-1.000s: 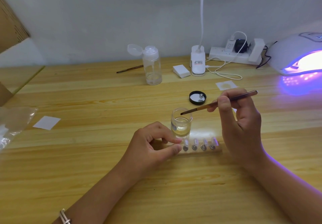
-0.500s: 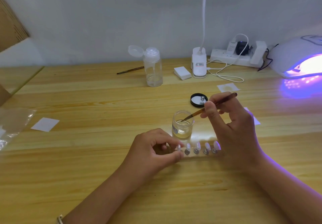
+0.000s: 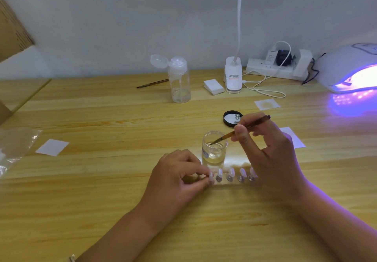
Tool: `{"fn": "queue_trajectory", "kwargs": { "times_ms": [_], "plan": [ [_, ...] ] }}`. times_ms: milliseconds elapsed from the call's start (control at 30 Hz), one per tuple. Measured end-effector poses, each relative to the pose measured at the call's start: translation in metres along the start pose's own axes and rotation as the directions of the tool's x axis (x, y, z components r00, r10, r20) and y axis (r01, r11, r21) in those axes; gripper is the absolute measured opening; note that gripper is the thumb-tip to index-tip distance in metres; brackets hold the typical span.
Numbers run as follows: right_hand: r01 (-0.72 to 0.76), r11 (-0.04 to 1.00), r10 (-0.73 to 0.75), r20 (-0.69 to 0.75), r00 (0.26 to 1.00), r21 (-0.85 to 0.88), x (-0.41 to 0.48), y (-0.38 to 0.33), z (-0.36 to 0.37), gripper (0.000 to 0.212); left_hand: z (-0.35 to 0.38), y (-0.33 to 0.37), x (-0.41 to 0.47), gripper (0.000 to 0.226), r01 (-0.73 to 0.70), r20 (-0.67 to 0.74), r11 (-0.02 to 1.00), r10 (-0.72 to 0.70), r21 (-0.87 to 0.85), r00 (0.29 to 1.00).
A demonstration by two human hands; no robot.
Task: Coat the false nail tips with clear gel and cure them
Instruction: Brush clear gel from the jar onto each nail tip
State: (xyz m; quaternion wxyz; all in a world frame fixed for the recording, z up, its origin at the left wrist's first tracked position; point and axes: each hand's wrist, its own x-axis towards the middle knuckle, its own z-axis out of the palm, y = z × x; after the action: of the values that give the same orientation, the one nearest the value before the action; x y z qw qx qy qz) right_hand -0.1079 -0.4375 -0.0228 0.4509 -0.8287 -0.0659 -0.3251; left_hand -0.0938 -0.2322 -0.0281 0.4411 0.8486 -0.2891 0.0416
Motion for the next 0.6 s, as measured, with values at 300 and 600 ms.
{"fn": "queue_trajectory", "kwargs": {
  "times_ms": [300,600],
  "plan": [
    [0.023,1.000,-0.023,-0.018,1.000,0.006,0.000,-0.001,0.000,0.011,-0.003,0.002,-0.003,0.009,-0.085,-0.112,0.996,0.085,0.003,0.990],
    [0.000,0.991,0.023,-0.180,0.983,0.131,0.000,-0.004,-0.009,0.013,-0.006,0.003,0.002,0.005,0.143,-0.141,0.892,-0.222,-0.428,0.965]
  ]
}}
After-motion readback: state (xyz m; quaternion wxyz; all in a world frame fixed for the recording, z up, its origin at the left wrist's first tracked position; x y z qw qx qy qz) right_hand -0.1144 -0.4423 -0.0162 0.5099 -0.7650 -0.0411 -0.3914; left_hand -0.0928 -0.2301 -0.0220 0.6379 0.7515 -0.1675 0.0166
